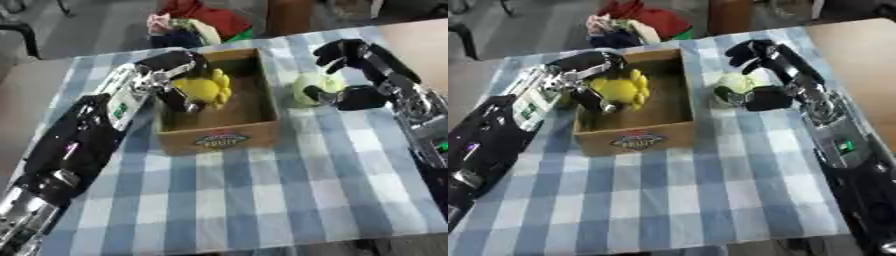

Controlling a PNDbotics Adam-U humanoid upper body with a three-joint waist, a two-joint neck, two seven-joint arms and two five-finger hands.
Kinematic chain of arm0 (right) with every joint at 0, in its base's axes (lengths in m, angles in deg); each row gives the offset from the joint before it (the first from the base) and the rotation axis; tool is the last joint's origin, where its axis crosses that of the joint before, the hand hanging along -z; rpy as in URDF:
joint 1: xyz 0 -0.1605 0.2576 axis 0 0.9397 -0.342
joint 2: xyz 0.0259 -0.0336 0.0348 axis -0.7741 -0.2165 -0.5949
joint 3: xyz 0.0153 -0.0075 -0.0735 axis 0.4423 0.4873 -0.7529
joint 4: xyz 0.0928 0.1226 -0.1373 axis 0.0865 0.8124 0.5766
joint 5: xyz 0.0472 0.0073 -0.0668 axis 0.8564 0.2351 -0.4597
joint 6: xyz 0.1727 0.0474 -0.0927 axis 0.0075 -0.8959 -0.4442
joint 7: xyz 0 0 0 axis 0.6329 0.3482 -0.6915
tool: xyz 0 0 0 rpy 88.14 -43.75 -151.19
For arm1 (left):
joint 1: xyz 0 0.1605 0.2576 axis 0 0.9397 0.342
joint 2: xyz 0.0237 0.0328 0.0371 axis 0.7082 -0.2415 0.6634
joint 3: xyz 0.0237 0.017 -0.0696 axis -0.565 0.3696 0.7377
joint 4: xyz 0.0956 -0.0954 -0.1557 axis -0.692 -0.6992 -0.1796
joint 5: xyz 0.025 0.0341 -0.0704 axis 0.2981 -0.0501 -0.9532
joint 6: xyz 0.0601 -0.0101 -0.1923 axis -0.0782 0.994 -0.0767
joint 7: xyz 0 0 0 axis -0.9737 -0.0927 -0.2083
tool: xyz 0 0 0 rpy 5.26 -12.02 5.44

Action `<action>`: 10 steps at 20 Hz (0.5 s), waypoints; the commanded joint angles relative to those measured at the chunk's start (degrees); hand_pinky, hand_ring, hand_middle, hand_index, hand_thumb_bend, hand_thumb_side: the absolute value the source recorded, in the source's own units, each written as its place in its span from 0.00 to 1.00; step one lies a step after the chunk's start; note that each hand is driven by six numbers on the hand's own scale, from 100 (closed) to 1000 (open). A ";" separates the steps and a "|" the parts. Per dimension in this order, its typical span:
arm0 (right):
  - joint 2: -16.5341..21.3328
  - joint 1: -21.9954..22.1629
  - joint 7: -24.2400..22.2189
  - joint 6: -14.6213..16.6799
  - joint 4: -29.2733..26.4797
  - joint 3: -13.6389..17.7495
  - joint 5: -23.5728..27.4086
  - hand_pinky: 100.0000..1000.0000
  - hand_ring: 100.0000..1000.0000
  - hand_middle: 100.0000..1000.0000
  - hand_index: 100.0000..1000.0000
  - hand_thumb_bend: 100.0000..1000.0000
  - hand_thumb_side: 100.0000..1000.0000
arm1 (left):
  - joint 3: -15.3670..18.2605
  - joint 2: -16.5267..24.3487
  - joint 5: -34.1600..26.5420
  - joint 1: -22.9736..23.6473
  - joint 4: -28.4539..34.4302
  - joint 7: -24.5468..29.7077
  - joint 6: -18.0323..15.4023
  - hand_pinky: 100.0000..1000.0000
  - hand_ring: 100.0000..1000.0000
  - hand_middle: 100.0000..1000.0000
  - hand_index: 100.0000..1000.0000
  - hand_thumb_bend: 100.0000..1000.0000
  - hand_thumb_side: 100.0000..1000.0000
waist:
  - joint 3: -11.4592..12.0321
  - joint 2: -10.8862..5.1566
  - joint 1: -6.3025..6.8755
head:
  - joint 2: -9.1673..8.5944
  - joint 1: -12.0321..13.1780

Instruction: Pick up objects on the table and place them in the box.

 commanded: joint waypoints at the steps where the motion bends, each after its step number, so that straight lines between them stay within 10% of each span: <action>1: 0.55 -1.02 0.23 -0.12 -0.61 0.51 -0.29 0.61 0.69 0.58 0.74 0.41 0.14 | 1.78 2.28 -0.50 -1.26 1.50 -0.67 0.60 0.81 0.86 0.92 0.90 0.55 0.36 | 0.21 -0.94 -0.37 | 0.27 -0.27; 4: 0.63 -0.93 0.34 -0.16 -0.63 0.61 -0.25 0.61 0.69 0.58 0.74 0.41 0.14 | 3.14 3.77 -2.46 -0.84 4.36 -2.21 1.72 0.81 0.85 0.91 0.89 0.55 0.39 | 0.45 -0.83 -0.51 | 0.27 -0.51; 10: 0.88 -0.75 0.58 -0.24 -0.55 0.81 -0.29 0.61 0.69 0.58 0.74 0.41 0.14 | 6.75 7.80 -3.45 1.29 8.68 -7.56 6.82 0.74 0.68 0.70 0.79 0.34 0.07 | 1.06 -0.90 -0.69 | 0.27 -1.00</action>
